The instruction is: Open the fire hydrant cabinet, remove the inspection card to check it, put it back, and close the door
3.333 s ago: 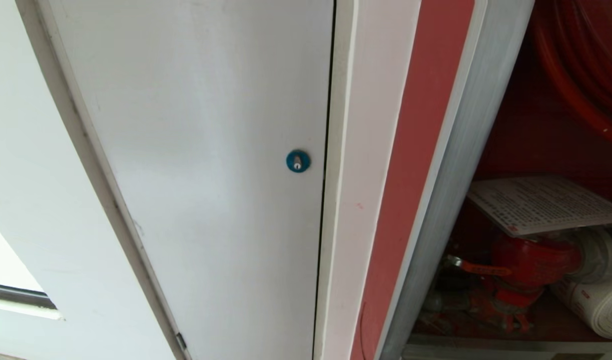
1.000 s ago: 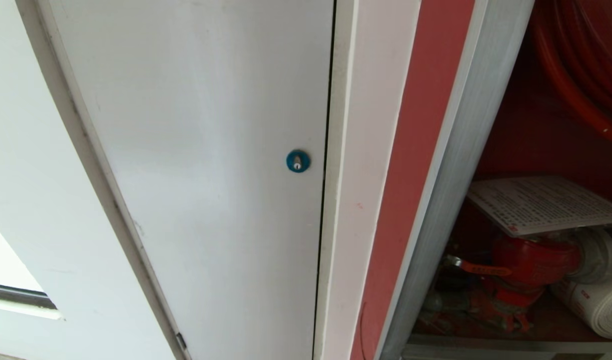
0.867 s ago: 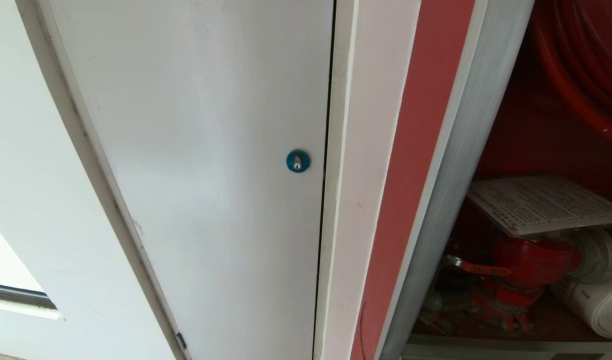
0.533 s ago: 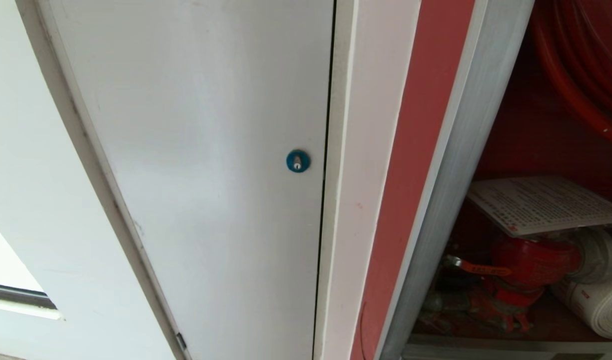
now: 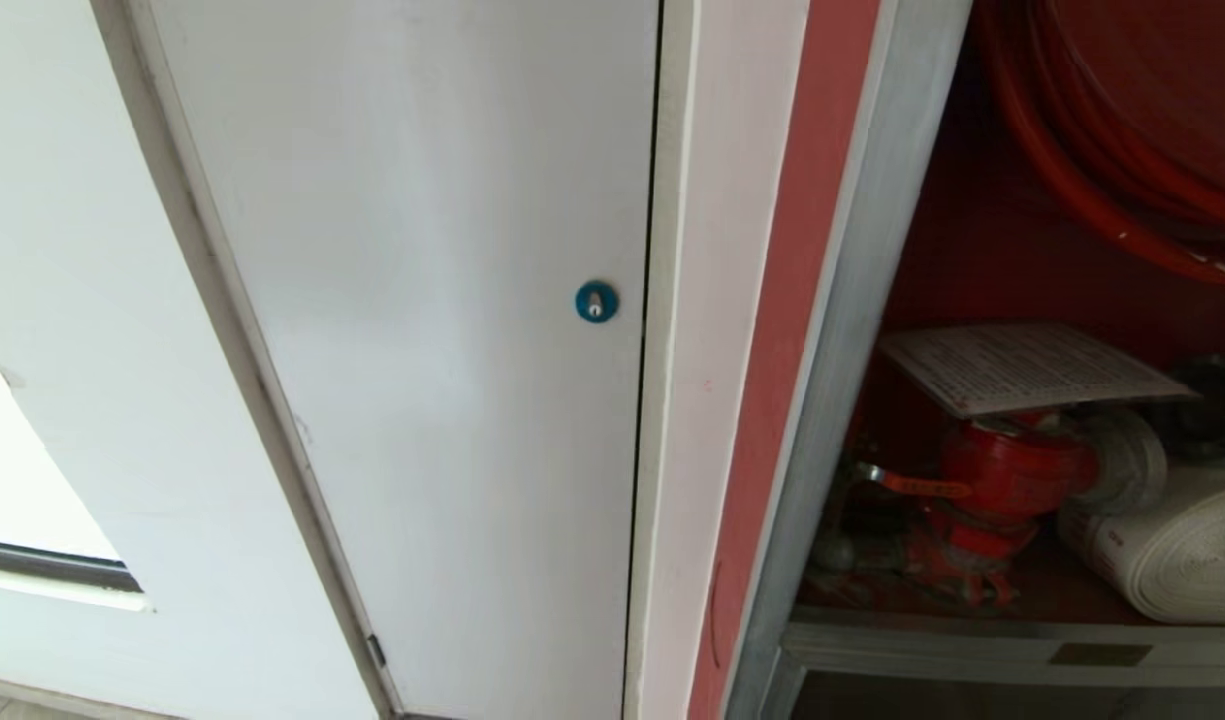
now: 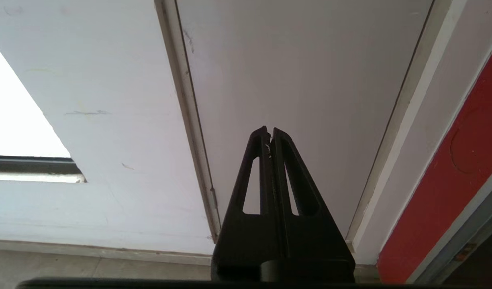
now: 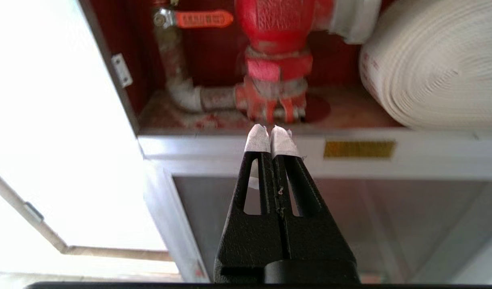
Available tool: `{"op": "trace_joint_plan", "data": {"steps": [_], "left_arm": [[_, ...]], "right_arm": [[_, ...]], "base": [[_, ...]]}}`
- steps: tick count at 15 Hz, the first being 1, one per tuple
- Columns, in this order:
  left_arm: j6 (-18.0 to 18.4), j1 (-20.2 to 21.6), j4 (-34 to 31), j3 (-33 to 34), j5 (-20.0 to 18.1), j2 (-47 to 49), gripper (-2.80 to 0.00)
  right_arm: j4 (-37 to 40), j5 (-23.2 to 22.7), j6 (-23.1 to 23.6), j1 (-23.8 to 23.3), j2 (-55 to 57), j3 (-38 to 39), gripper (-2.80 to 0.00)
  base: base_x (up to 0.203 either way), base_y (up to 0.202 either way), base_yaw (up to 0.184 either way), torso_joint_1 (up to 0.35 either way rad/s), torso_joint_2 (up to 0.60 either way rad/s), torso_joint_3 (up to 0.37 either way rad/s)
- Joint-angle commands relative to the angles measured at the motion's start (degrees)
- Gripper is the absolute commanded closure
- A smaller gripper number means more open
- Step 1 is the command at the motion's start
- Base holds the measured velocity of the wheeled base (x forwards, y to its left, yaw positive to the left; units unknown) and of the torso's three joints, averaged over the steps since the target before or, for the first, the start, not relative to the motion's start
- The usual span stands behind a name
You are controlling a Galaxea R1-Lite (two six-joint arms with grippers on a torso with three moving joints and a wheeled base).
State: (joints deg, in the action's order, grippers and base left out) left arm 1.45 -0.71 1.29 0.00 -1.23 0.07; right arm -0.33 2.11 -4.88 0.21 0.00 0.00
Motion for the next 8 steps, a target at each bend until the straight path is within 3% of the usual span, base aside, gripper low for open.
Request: {"op": "trace_joint_plan", "data": {"steps": [1, 8], "left_arm": [[0.04, 0.00, 0.03, 0.79, 0.00, 0.01, 0.00], [-0.84, 0.00, 0.03, 0.79, 0.70, 0.01, 0.00]], "right_arm": [[-0.02, 0.00, 0.04, 0.06, 0.00, 0.00, 0.00], [-0.02, 0.00, -0.05, 0.05, 0.00, 0.00, 0.00]], "base": [[-0.193, 0.000, 0.002, -0.002, 0.00, 0.002], [-0.195, 0.000, 0.003, 0.002, 0.00, 0.001]]}}
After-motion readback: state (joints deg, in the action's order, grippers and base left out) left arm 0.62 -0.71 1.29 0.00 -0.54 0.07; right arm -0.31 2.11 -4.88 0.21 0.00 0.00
